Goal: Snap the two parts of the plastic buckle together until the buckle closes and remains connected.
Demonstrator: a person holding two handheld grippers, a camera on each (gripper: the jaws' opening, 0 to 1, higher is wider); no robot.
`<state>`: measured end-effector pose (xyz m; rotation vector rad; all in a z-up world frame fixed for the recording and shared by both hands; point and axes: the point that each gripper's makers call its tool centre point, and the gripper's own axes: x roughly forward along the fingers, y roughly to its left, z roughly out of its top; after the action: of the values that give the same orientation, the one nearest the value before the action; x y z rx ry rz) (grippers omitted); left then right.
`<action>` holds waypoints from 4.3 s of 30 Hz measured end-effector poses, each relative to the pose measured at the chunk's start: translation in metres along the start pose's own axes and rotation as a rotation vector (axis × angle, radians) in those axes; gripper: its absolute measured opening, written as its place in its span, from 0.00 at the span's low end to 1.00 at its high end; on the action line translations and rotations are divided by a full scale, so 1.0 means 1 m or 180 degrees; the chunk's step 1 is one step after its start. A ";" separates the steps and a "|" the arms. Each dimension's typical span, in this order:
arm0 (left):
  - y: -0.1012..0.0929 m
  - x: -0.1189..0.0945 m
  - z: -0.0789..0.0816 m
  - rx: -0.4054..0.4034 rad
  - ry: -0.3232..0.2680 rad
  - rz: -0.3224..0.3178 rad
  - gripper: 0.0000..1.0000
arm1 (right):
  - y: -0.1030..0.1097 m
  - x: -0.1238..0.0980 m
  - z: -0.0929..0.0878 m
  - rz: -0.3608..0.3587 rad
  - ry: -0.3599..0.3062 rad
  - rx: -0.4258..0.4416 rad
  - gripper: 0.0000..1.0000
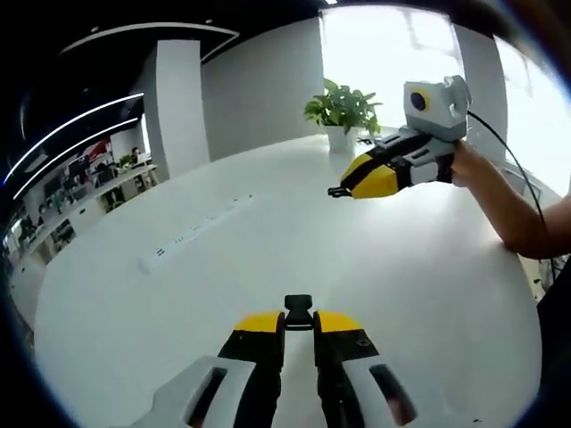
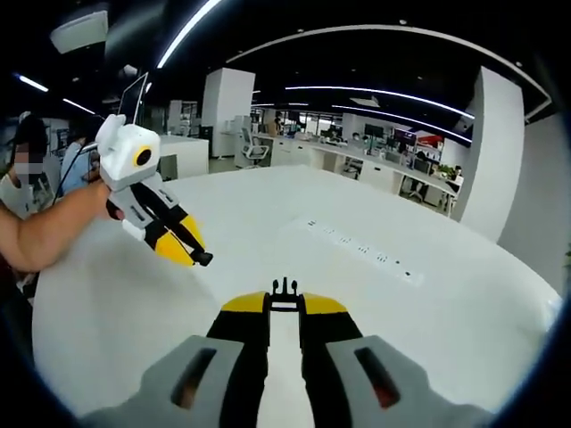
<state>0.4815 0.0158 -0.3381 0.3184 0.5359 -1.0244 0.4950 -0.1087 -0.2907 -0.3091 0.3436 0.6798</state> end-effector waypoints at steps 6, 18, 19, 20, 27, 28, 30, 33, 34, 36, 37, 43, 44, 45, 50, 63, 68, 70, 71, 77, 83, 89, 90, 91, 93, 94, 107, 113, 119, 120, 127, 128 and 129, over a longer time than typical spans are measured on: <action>-0.010 -0.002 -0.003 0.0036 0.0020 -0.0015 0.11 | 0.006 -0.003 -0.003 0.0020 0.0008 -0.0024 0.11; -0.021 -0.003 -0.010 0.0141 0.0070 -0.0086 0.11 | 0.020 -0.008 -0.012 0.0076 0.0024 -0.0023 0.11; -0.021 -0.003 -0.011 0.0144 0.0071 -0.0088 0.11 | 0.022 -0.008 -0.013 0.0086 0.0035 -0.0027 0.11; -0.022 -0.004 -0.011 0.0145 0.0070 -0.0088 0.11 | 0.023 -0.008 -0.014 0.0088 0.0035 -0.0033 0.11; -0.030 -0.006 -0.014 0.0173 0.0082 -0.0121 0.11 | 0.030 -0.012 -0.016 0.0099 0.0031 -0.0063 0.11; -0.031 -0.007 -0.015 0.0179 0.0084 -0.0125 0.11 | 0.031 -0.013 -0.016 0.0097 0.0035 -0.0063 0.11; -0.033 -0.007 -0.015 0.0180 0.0084 -0.0130 0.11 | 0.033 -0.014 -0.017 0.0099 0.0034 -0.0067 0.11; -0.035 -0.009 -0.017 0.0186 0.0085 -0.0137 0.11 | 0.037 -0.017 -0.020 0.0101 0.0036 -0.0073 0.11; -0.036 -0.009 -0.018 0.0189 0.0084 -0.0134 0.11 | 0.039 -0.018 -0.021 0.0101 0.0036 -0.0073 0.11; -0.038 -0.011 -0.020 0.0184 0.0083 -0.0146 0.11 | 0.041 -0.018 -0.023 0.0111 0.0050 -0.0081 0.11; -0.039 -0.012 -0.021 0.0180 0.0082 -0.0151 0.11 | 0.042 -0.018 -0.023 0.0110 0.0046 -0.0085 0.11; -0.052 -0.016 -0.026 0.0210 0.0100 -0.0187 0.11 | 0.050 -0.023 -0.025 0.0127 0.0039 -0.0102 0.11; -0.053 -0.016 -0.027 0.0216 0.0097 -0.0180 0.11 | 0.050 -0.024 -0.025 0.0123 0.0034 -0.0101 0.11; -0.053 -0.016 -0.027 0.0224 0.0094 -0.0181 0.11 | 0.052 -0.026 -0.026 0.0131 0.0027 -0.0100 0.11; -0.060 -0.018 -0.032 0.0241 0.0109 -0.0197 0.11 | 0.058 -0.031 -0.032 0.0133 0.0022 -0.0088 0.11; -0.078 -0.027 -0.042 0.0210 0.0050 -0.0352 0.11 | 0.077 -0.039 -0.040 0.0175 0.0005 -0.0111 0.11; -0.081 -0.028 -0.041 0.0235 0.0049 -0.0374 0.11 | 0.080 -0.045 -0.048 0.0144 0.0038 -0.0124 0.11; -0.084 -0.029 -0.041 0.0258 0.0049 -0.0395 0.11 | 0.080 -0.047 -0.050 0.0157 0.0029 -0.0102 0.11; -0.086 -0.029 -0.041 0.0263 0.0043 -0.0413 0.11 | 0.081 -0.048 -0.051 0.0156 0.0031 -0.0097 0.11; -0.090 -0.031 -0.044 0.0298 0.0052 -0.0464 0.11 | 0.079 -0.052 -0.058 0.0159 0.0034 -0.0055 0.11; -0.096 -0.033 -0.047 0.0330 0.0055 -0.0592 0.11 | 0.088 -0.055 -0.063 0.0282 0.0011 -0.0117 0.11; -0.100 -0.034 -0.049 0.0344 0.0073 -0.0659 0.11 | 0.092 -0.055 -0.063 0.0380 -0.0002 -0.0107 0.11; -0.101 -0.034 -0.050 0.0353 0.0076 -0.0666 0.11 | 0.092 -0.055 -0.063 0.0400 -0.0004 -0.0101 0.11; -0.101 -0.034 -0.050 0.0365 0.0076 -0.0676 0.11 | 0.094 -0.054 -0.064 0.0426 -0.0001 -0.0096 0.11; -0.103 -0.034 -0.052 0.0380 0.0092 -0.0706 0.11 | 0.097 -0.054 -0.065 0.0490 0.0000 -0.0094 0.11; -0.103 -0.033 -0.053 0.0391 0.0103 -0.0712 0.11 | 0.099 -0.053 -0.066 0.0526 0.0004 -0.0100 0.11; -0.109 -0.033 -0.057 0.0465 0.0150 -0.0848 0.11 | 0.115 -0.053 -0.069 0.0858 0.0016 -0.0181 0.11; -0.117 -0.033 -0.057 0.0471 0.0112 -0.1000 0.11 | 0.123 -0.057 -0.064 0.0995 -0.0067 -0.0148 0.11; -0.123 -0.034 -0.057 0.0544 0.0067 -0.1090 0.11 | 0.134 -0.060 -0.065 0.1162 -0.0076 -0.0217 0.11; -0.123 -0.033 -0.058 0.0553 0.0079 -0.1097 0.11 | 0.137 -0.060 -0.066 0.1187 -0.0070 -0.0258 0.11; -0.128 -0.033 -0.059 0.0609 0.0052 -0.1195 0.11 | 0.153 -0.060 -0.071 0.1391 -0.0030 -0.0452 0.11; -0.129 -0.034 -0.058 0.0610 0.0039 -0.1208 0.11 | 0.154 -0.060 -0.071 0.1396 -0.0039 -0.0455 0.11; -0.130 -0.034 -0.057 0.0613 0.0026 -0.1232 0.11 | 0.154 -0.061 -0.070 0.1415 -0.0051 -0.0439 0.11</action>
<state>0.3383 0.0047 -0.3670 0.3985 0.5181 -1.4551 0.3351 -0.0557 -0.3545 -0.3619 0.3543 1.1455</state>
